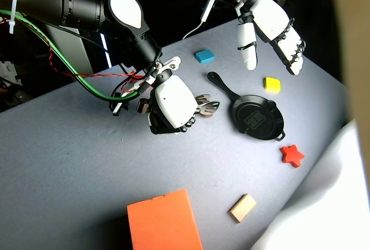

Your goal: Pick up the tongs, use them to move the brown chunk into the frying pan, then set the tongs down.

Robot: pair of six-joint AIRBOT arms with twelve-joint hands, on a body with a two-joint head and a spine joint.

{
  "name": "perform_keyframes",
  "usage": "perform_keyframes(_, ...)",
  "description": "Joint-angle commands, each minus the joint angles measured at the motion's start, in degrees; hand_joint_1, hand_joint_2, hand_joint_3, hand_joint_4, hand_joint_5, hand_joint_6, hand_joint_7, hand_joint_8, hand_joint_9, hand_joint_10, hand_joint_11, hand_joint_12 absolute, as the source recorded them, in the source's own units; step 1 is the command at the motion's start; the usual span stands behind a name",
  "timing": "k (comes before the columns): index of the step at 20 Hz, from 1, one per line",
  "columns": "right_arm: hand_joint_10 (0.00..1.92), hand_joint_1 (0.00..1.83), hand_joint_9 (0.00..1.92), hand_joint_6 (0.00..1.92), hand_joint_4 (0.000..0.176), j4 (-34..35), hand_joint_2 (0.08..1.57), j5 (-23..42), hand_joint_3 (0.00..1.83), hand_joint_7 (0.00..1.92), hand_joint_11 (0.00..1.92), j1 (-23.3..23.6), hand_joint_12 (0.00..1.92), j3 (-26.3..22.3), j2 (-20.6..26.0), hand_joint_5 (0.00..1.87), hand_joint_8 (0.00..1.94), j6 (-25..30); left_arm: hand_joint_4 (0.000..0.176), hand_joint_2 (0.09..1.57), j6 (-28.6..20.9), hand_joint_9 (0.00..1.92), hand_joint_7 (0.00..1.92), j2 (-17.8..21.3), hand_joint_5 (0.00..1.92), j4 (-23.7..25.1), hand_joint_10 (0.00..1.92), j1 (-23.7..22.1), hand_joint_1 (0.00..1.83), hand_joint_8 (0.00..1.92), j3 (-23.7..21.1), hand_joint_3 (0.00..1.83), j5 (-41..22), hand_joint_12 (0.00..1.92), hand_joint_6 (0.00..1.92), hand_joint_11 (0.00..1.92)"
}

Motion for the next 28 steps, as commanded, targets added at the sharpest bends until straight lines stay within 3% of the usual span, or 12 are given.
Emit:
perform_keyframes(1,1.92,0.87,1.79,1.92,0.176,-3.35,1.45,-1.55,0.0,1.66,1.83,0.59,1.92,-0.35,0.71,1.44,1.94,-1.31,0.039,1.25,0.11,0.11,0.11,0.55,0.07,4.45,0.01,-0.19,0.0,0.01,-0.14,0.0,-3.96,0.54,0.01,0.0)
perform_keyframes(8,1.92,0.9,1.75,1.92,0.176,-3.37,1.43,-0.41,0.0,1.63,1.77,5.02,1.92,-1.32,3.16,1.44,1.94,-1.87,0.036,1.24,0.3,0.11,0.11,0.51,0.06,4.41,0.0,-0.21,0.0,0.01,-0.11,0.0,-3.96,0.49,0.01,0.0)
perform_keyframes(12,1.92,0.89,1.76,1.92,0.176,-3.38,1.43,2.39,0.0,1.63,1.75,8.02,1.92,1.71,2.93,1.44,1.94,-0.87,0.031,1.24,0.29,0.13,0.12,0.52,0.06,4.41,0.01,-0.1,0.0,0.0,-0.12,0.0,-3.96,0.54,0.01,0.0)
perform_keyframes(20,1.92,0.84,1.77,1.92,0.176,-2.4,1.45,12.25,0.01,1.65,1.75,11.89,1.92,13.16,-6.34,1.45,1.94,-1.85,0.018,1.23,0.24,0.15,0.13,0.52,0.07,3.97,0.01,-0.02,0.0,0.01,-0.11,0.0,-3.97,0.48,0.0,0.0)
perform_keyframes(23,1.92,0.82,1.74,1.92,0.176,1.4,1.45,13.53,0.0,1.62,1.72,10.59,1.92,17.45,-10.12,1.41,1.94,-2.67,0.018,1.23,0.22,0.15,0.13,0.53,0.06,3.97,0.01,-0.06,0.0,0.0,-0.08,0.0,-3.97,0.5,0.01,0.0)
perform_keyframes(28,1.92,0.74,1.73,1.92,0.176,1.4,1.47,18.99,0.01,1.62,1.72,7.98,1.92,23.48,-13.94,1.4,1.94,-3.06,0.022,1.25,0.17,0.14,0.14,0.52,0.01,3.97,0.0,-0.52,0.0,0.0,-0.05,0.0,-3.97,0.44,0.0,0.0)
